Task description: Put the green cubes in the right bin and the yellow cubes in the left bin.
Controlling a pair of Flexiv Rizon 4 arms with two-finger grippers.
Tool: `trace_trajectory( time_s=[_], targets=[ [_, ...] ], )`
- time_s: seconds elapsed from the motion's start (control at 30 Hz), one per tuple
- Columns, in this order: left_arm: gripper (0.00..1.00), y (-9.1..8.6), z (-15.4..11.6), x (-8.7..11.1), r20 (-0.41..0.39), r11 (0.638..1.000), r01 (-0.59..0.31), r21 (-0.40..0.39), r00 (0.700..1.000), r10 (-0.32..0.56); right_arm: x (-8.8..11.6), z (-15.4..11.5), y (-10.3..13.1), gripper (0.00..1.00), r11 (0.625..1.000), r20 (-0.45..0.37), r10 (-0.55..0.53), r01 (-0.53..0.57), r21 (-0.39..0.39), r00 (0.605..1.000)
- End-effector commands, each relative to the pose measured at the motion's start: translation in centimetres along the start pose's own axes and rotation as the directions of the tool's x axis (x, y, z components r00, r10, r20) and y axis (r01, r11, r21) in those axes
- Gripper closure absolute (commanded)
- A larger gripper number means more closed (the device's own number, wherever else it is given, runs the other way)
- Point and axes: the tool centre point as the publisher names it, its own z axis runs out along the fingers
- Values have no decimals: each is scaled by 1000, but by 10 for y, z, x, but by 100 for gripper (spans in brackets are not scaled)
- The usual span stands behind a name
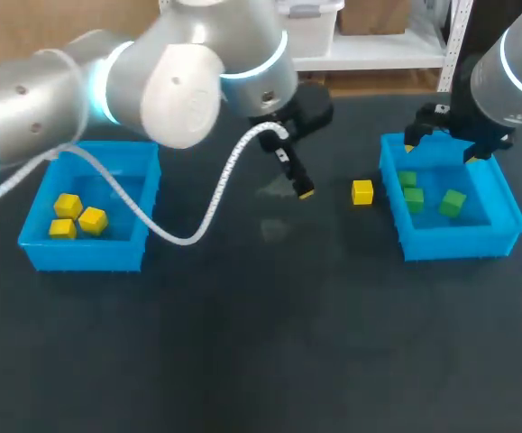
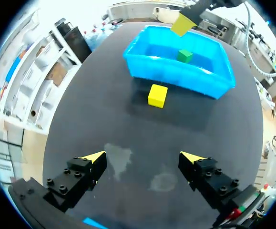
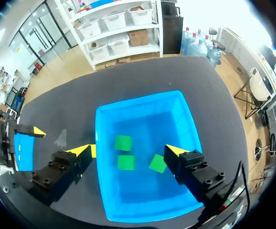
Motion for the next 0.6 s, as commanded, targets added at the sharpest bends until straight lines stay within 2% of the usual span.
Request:
trace_trajectory(
  time_s=[0.03,0.33,0.6],
  targets=[
    [0,9,20,-31,-113,999,-24,24,993,27,2,-1,-1,0,1000,7,1,-1,1,1000],
    [0,11,40,-41,-165,998,-64,28,984,67,2,-1,-1,0,1000,7,1,-1,1,1000],
    [0,10,50,-53,-172,996,-77,39,982,83,2,-1,-1,0,1000,7,1,-1,1,1000]
  ],
)
